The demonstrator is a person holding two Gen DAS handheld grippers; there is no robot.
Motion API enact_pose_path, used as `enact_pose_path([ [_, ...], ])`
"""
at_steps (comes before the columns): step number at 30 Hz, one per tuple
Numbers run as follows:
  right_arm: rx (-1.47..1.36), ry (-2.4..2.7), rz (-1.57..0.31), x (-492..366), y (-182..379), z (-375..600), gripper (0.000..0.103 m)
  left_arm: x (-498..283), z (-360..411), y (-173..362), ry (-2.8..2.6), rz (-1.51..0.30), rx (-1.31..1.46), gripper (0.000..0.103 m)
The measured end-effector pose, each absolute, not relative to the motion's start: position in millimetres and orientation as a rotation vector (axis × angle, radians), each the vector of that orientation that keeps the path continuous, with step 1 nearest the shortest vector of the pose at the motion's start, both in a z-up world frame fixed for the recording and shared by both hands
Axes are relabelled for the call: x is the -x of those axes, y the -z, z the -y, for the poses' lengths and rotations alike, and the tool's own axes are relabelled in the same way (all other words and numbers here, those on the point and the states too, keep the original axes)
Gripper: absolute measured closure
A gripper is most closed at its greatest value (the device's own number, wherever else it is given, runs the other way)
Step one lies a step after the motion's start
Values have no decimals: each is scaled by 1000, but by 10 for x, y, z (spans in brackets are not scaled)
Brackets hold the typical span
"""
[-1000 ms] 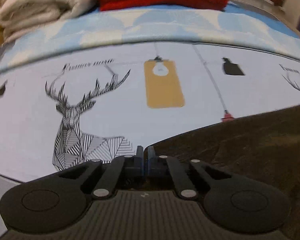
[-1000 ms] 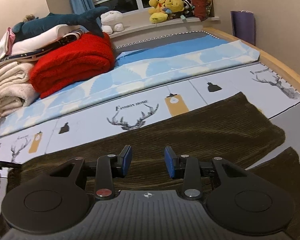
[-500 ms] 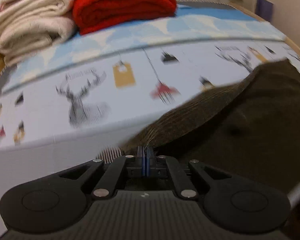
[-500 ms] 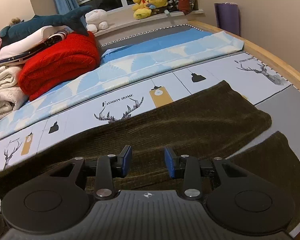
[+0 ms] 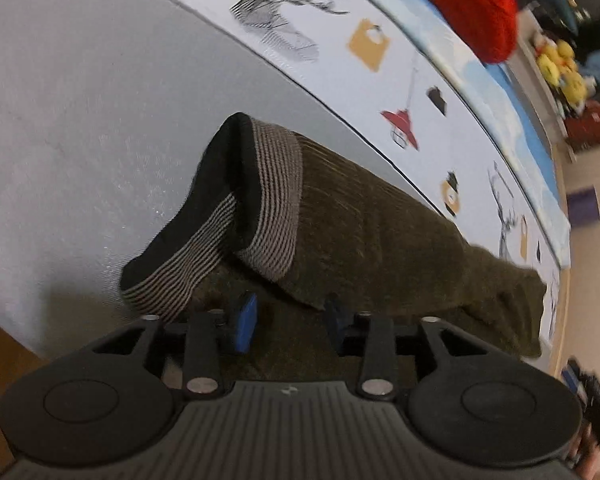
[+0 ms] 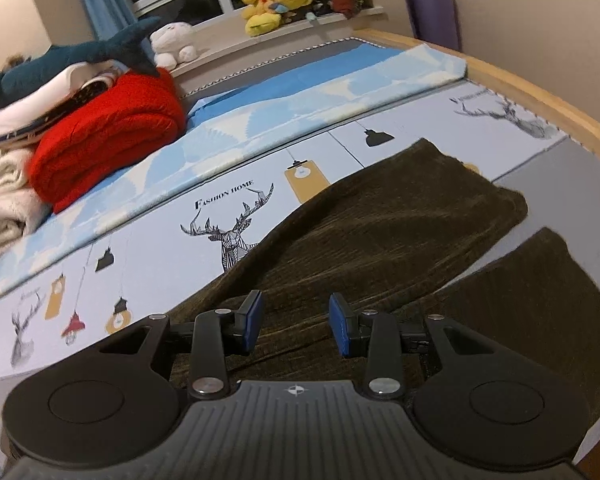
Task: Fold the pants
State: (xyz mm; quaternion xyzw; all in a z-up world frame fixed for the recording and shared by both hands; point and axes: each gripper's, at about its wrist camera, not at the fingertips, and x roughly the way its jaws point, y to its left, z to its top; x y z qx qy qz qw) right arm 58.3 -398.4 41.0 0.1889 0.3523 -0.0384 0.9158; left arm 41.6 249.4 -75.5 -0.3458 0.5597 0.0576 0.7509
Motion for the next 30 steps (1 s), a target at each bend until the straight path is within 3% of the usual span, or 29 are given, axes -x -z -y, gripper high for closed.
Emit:
enact_pose_path([
  [3, -428, 70, -715, -604, -386, 4015, 65, -510, -2467, 972, -165, -1243, 800, 45],
  [7, -481, 58, -704, -682, -350, 4075, 74, -671, -2534, 1201, -252, -1259, 872, 44],
  [11, -529, 53, -700, -835, -314, 4114, 73, -820, -2467, 1167, -245, -1224, 841, 45],
  [14, -508, 55, -711, -981, -273, 4075, 71, -842, -2445, 1044, -271, -1163, 751, 73],
  [16, -493, 55, -733, -1093, -216, 4027, 71, -830, -2475, 918, -274, -1081, 733, 78],
  [20, -451, 46, -765, -1367, -85, 3932, 71, -865, -2427, 726, -274, -962, 652, 76],
  [25, -497, 75, -772, -1690, 113, 4028, 71, -905, -2526, 961, -268, -1058, 829, 71],
  [30, -622, 109, -791, -1975, 398, 4105, 68, -928, -2559, 1011, -261, -1096, 814, 70],
])
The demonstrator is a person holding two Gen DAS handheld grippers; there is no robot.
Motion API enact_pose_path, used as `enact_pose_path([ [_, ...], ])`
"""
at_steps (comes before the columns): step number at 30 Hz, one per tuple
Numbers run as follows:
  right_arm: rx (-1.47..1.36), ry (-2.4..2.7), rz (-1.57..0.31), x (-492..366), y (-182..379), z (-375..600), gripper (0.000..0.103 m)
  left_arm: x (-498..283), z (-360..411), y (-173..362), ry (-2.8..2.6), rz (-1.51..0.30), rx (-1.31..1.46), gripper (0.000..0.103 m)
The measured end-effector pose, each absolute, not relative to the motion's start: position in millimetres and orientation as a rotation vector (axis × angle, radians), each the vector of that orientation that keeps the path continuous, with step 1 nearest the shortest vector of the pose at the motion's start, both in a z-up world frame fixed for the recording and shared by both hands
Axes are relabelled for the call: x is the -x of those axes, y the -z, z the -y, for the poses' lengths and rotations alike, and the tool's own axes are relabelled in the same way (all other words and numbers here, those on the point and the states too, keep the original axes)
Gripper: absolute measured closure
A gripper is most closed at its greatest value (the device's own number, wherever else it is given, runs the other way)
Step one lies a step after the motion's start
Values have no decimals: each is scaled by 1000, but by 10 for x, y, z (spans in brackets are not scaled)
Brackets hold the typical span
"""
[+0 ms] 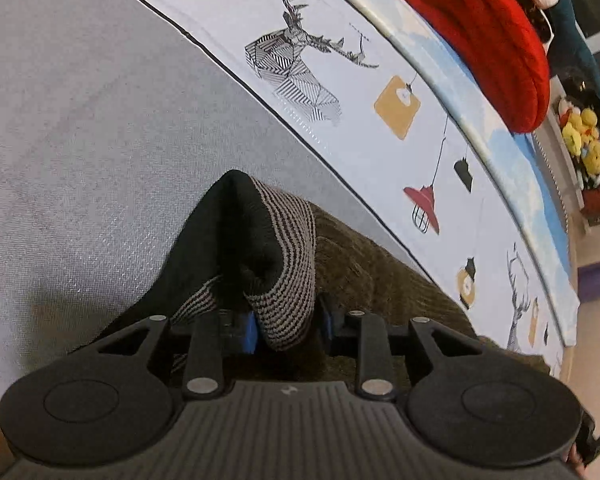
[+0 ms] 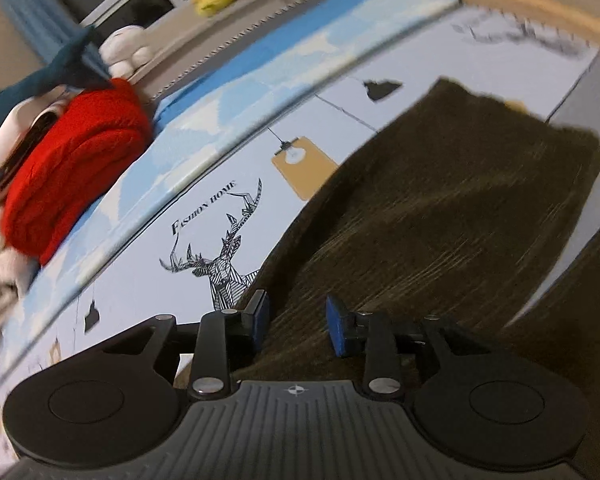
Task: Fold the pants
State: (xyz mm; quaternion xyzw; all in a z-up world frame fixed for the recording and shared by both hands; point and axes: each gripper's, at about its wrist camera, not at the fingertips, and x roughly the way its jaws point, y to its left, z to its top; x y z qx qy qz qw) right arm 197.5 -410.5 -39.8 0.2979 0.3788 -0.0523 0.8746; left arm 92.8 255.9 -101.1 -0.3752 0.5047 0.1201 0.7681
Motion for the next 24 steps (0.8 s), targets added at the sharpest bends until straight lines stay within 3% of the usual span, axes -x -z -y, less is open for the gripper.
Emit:
enact_pose_path([
  [14, -668, 132, -822, -2640, 834, 3849, 66, -973, -2456, 913, -232, -1079, 647, 77],
  [15, -661, 131, -820, -2661, 836, 3832, 68, -976, -2454, 898, -228, -1077, 637, 77],
  [16, -648, 130, -818, -2675, 826, 3820, 87, -975, -2459, 884, -222, -1074, 631, 77],
  [17, -623, 136, -811, -2678, 794, 3816, 99, -975, -2465, 875, -218, -1072, 632, 77],
  [24, -605, 114, -737, -2247, 201, 4029, 100, -921, -2486, 763, -207, -1040, 653, 79],
])
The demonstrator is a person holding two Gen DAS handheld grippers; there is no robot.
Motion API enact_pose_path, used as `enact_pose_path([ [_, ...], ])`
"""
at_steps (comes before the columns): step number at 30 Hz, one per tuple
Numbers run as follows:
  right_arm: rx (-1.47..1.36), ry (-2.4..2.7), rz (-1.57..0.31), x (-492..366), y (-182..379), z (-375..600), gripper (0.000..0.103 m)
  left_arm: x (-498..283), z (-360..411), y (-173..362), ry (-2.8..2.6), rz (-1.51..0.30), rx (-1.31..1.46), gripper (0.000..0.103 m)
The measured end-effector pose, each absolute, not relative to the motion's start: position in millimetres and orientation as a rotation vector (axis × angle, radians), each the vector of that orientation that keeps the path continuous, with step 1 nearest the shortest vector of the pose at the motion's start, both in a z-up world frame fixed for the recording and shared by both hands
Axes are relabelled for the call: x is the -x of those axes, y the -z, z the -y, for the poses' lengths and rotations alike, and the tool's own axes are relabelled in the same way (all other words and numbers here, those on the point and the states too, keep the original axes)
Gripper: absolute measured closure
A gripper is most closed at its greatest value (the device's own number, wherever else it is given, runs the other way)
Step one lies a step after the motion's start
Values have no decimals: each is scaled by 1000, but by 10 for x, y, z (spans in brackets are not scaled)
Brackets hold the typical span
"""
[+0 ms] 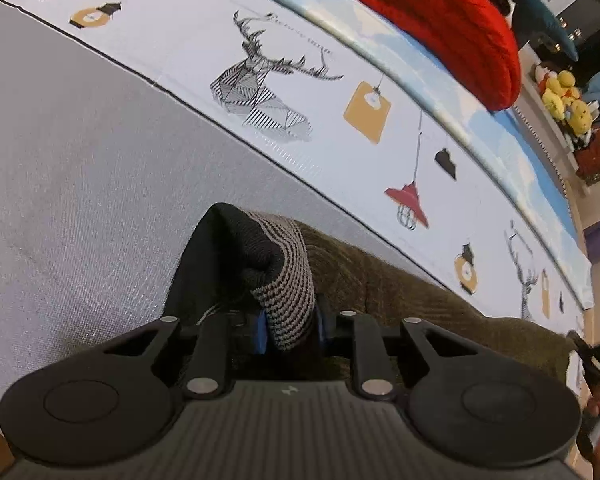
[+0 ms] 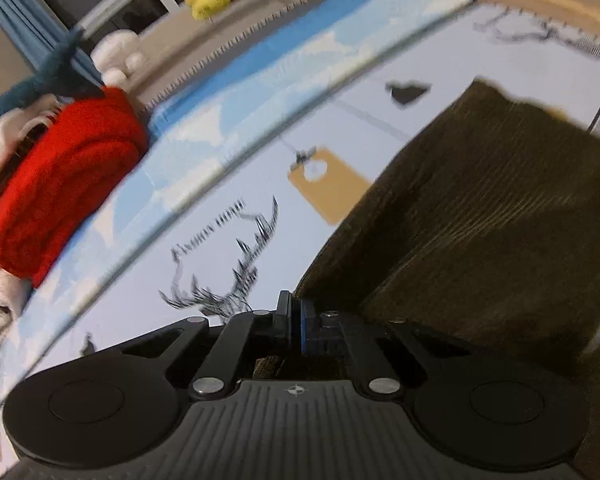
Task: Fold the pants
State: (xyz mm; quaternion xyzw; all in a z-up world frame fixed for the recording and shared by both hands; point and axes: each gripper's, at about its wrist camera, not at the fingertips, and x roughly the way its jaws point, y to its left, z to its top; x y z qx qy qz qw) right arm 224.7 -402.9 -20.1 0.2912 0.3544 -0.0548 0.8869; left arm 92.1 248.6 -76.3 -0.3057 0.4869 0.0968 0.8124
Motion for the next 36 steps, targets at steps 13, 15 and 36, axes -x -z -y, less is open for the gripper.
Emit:
enact_pose_path([
  [13, -647, 77, -1004, -40, 238, 4544, 99, -174, -2504, 471, -179, -1007, 477, 81],
  [15, -660, 64, -1042, 43, 346, 4722, 97, -175, -2493, 568, -169, -1069, 470, 80],
  [36, -33, 82, -915, -1098, 644, 4500, 50, -510, -2539, 998, -218, -1243, 540, 53],
])
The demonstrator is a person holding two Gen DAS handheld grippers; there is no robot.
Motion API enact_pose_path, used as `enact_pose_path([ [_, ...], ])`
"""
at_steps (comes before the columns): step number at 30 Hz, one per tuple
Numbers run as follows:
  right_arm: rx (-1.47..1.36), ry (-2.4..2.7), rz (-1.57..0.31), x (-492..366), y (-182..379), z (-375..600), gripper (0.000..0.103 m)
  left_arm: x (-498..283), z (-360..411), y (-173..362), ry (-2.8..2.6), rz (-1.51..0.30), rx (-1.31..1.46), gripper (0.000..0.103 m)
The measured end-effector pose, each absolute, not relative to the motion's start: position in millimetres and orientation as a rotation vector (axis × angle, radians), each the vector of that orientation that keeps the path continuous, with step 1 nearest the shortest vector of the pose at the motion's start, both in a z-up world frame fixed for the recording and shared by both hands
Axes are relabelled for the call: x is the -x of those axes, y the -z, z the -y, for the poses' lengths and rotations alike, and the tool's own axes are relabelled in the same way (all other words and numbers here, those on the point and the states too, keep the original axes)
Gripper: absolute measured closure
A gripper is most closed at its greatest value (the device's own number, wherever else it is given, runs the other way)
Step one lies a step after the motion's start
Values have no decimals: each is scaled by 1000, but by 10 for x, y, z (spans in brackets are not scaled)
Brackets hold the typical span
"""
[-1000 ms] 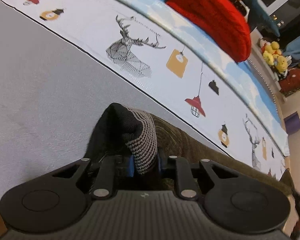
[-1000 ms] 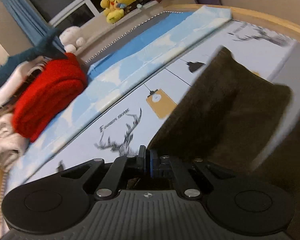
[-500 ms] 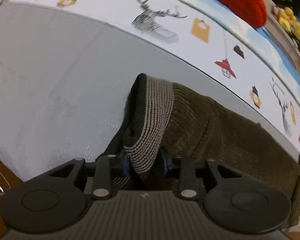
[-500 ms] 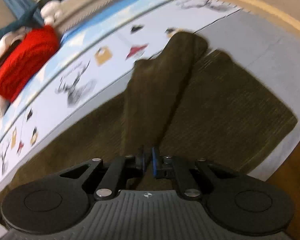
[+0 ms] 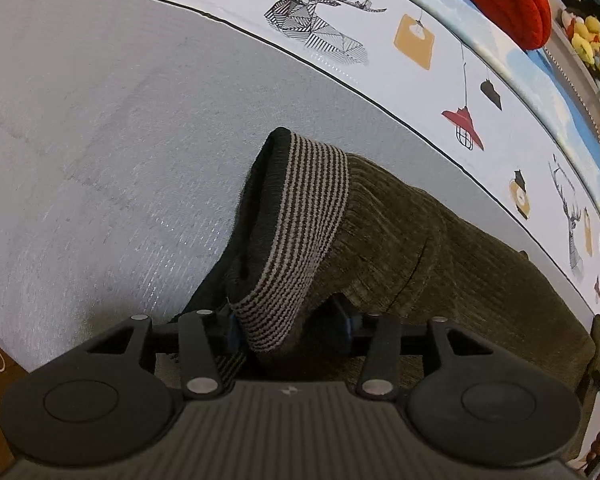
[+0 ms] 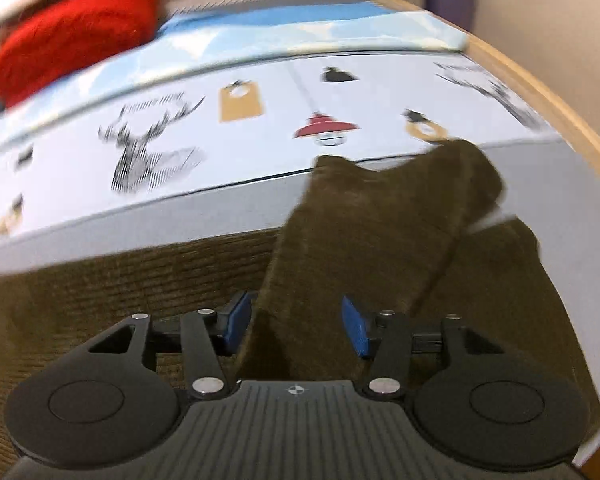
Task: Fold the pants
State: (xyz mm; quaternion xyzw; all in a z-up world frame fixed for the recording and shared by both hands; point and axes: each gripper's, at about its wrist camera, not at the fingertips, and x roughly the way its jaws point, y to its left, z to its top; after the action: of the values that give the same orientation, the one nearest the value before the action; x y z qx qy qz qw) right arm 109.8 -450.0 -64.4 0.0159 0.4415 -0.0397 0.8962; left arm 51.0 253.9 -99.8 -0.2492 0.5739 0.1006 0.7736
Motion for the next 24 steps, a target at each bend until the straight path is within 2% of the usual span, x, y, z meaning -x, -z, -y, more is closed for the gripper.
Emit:
enact_pose_path([
  [5, 158, 124, -981, -1315, 843, 4224, 50, -550, -2484, 995, -225, -1247, 506, 53],
  [8, 181, 163, -988, -1350, 829, 4209, 56, -572, -2424, 982, -241, -1246, 461, 60],
  [10, 108, 216, -955, -1284, 712, 4344, 85, -576, -2385, 968, -251, -1241, 431, 64],
  [11, 35, 234, -930, -1222, 631, 4460, 95, -575, -2370, 958, -254, -1237, 420, 67],
  [15, -214, 349, -793, -762, 329, 4993, 97, -543, -2345, 886, -255, -1206, 395, 76],
  [18, -475, 388, -735, -217, 242, 5474, 98, -476, -2364, 804, -244, -1170, 396, 78],
  [20, -601, 394, -748, 125, 294, 5706, 101, -414, -2377, 725, -228, -1137, 398, 78],
  [24, -815, 309, -881, 530, 605, 6074, 98, -310, -2462, 655, -181, -1116, 447, 77],
])
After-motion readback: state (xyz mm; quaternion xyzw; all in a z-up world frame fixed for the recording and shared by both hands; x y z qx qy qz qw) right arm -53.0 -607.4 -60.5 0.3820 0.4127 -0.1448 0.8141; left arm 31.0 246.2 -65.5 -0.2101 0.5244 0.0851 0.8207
